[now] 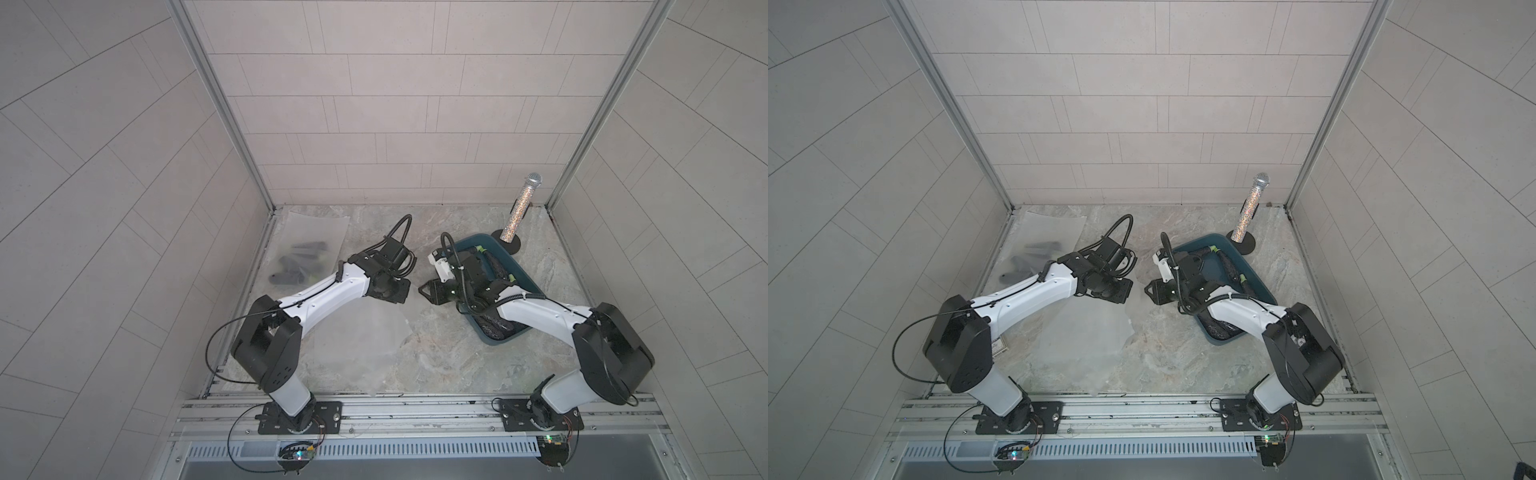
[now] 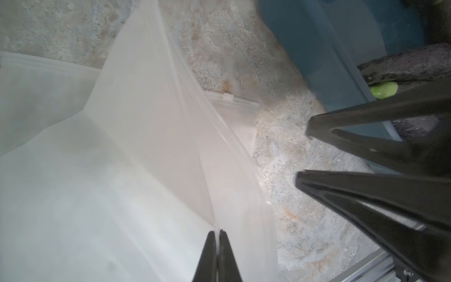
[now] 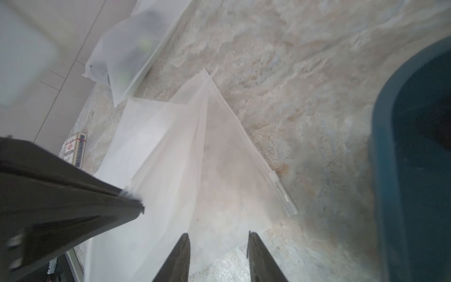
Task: Place the eggplant in a zip-top bag and seal the zipper
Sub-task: Open the zipper food storage bag, then pick up the eggplant from the basket.
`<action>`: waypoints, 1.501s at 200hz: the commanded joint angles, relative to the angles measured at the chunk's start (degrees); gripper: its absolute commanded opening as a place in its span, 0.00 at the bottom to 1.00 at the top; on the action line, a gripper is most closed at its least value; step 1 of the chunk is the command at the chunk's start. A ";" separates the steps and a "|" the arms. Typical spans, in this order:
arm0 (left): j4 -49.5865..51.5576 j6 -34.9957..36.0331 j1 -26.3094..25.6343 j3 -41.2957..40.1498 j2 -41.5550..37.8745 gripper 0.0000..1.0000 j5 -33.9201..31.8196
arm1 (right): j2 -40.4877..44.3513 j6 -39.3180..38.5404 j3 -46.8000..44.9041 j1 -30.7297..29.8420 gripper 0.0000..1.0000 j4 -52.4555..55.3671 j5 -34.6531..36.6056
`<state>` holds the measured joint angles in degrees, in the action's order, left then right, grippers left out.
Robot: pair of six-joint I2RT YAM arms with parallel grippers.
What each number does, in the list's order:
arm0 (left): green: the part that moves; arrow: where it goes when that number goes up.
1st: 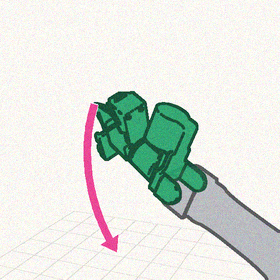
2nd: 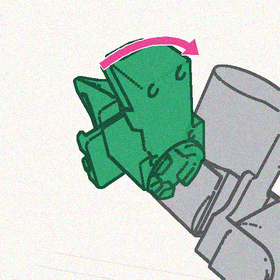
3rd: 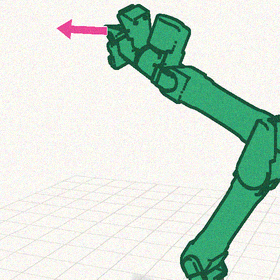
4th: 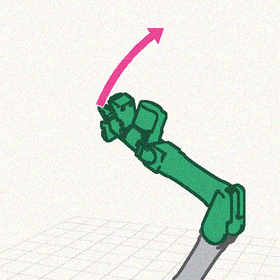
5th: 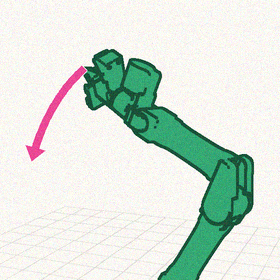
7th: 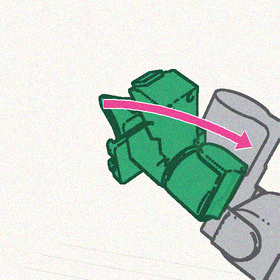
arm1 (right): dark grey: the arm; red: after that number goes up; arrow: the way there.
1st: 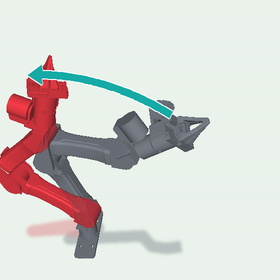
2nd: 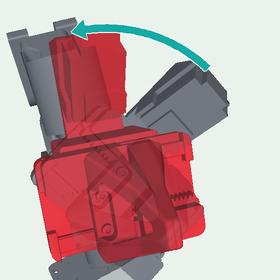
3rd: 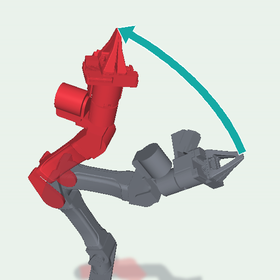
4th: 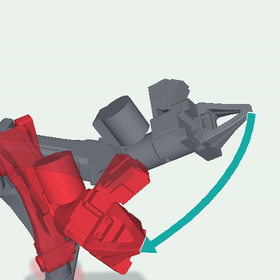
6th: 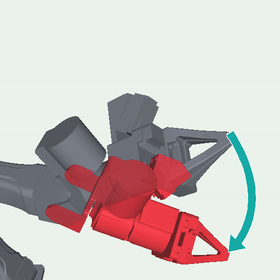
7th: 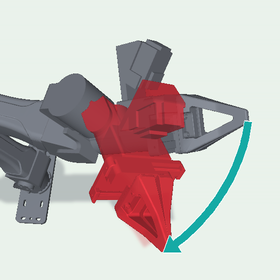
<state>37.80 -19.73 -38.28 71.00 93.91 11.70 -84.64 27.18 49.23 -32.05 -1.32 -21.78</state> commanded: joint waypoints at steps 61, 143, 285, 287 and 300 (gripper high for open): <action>-3.28 -1.56 -0.43 -1.64 -0.14 0.00 1.44 | -3.93 11.01 -0.32 15.74 0.52 -4.91 8.04; -3.89 -1.63 -0.43 -3.14 -2.34 0.00 1.29 | -16.87 19.62 3.00 23.09 0.59 -14.46 5.92; -4.49 -1.59 -0.48 -4.42 -3.63 0.00 1.67 | -27.74 30.02 8.16 23.53 0.55 -23.26 5.36; -4.49 -1.64 -0.41 -4.43 -3.69 0.00 1.66 | -27.81 30.16 8.16 23.53 0.55 -23.32 5.28; -4.54 -1.63 -0.47 -4.47 -3.65 0.00 1.74 | -28.36 30.87 8.15 23.53 0.49 -23.71 4.97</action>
<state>33.67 -21.17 -38.41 67.16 92.18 13.43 -111.28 54.89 56.73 -8.82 -23.27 -16.56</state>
